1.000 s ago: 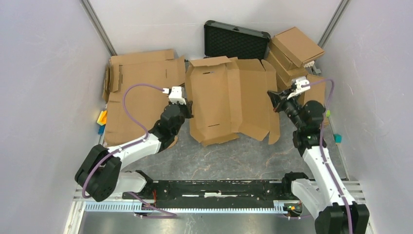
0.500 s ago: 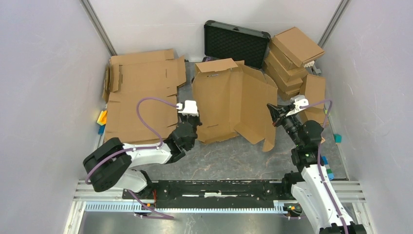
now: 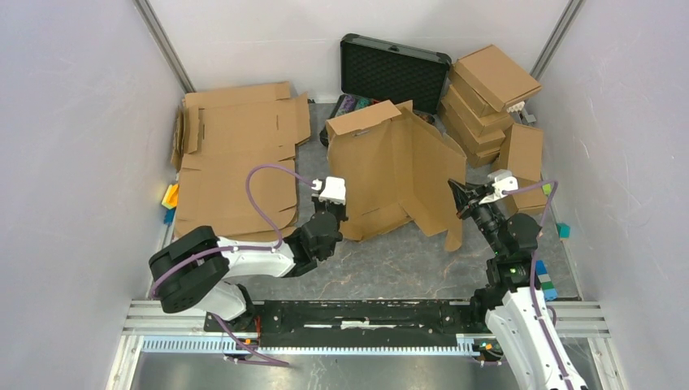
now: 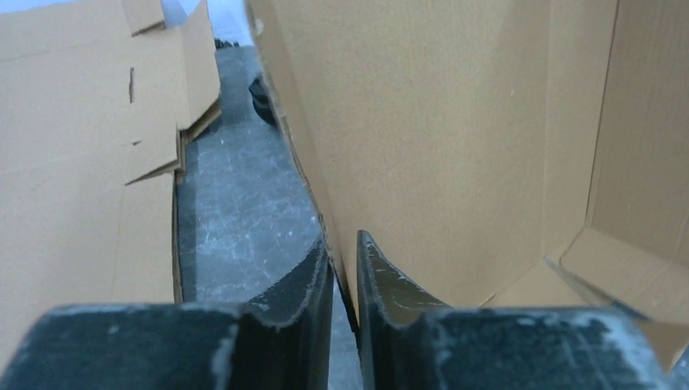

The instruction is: Fold the paper box

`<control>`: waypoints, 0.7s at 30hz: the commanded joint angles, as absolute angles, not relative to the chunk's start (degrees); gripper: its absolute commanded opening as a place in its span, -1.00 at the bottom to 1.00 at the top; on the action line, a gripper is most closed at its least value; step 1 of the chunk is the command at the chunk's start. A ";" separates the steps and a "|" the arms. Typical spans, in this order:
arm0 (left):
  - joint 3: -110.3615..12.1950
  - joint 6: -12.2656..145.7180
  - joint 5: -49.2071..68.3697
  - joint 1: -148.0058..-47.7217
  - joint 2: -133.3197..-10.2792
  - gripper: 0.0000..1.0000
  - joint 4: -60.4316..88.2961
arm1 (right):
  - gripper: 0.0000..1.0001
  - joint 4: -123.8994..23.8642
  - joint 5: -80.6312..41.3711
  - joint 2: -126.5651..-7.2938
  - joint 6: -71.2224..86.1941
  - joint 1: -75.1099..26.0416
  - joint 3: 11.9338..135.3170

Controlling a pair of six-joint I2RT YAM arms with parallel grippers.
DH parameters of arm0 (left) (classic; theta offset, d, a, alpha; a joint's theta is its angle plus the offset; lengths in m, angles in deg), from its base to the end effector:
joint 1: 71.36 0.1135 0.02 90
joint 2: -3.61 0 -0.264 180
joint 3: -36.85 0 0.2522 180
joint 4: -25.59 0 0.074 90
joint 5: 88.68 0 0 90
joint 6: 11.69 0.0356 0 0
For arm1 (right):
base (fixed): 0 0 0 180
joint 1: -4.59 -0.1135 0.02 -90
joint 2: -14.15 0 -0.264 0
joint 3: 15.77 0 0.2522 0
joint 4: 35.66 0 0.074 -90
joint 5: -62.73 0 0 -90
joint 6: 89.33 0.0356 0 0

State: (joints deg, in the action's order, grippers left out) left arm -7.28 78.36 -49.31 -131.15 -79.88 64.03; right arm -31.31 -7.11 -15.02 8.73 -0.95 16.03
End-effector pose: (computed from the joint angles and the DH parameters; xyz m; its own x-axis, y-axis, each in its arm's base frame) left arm 0.1655 -0.2295 0.2143 -0.0079 0.0147 -0.9999 0.1592 0.9871 0.0133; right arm 0.1462 0.0265 0.2668 0.0593 0.1380 -0.9887 -0.4438 0.8908 0.0977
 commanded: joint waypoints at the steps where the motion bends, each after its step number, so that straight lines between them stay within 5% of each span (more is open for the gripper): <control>1: -8.61 70.94 -46.18 -132.27 -78.58 -0.43 53.05 | -1.00 -38.97 -7.81 -14.44 8.76 -1.65 13.48; 11: -13.54 64.72 -33.90 -131.13 -77.77 0.09 31.67 | -1.00 -40.36 -10.80 -13.05 9.58 -1.62 12.09; 17: -14.80 66.11 -27.45 -130.98 -80.25 0.76 28.35 | -1.00 -40.72 -10.91 -12.94 9.63 -1.65 11.47; 21: -17.17 64.50 -25.28 -130.76 -82.20 0.80 24.99 | -1.00 -40.98 -10.92 -12.23 9.57 -1.63 11.35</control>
State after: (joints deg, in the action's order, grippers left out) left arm -13.40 67.54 -30.47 -130.89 -80.44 28.63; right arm -35.79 -10.95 -12.61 8.79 -1.21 12.73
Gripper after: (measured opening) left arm 0.889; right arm 0.014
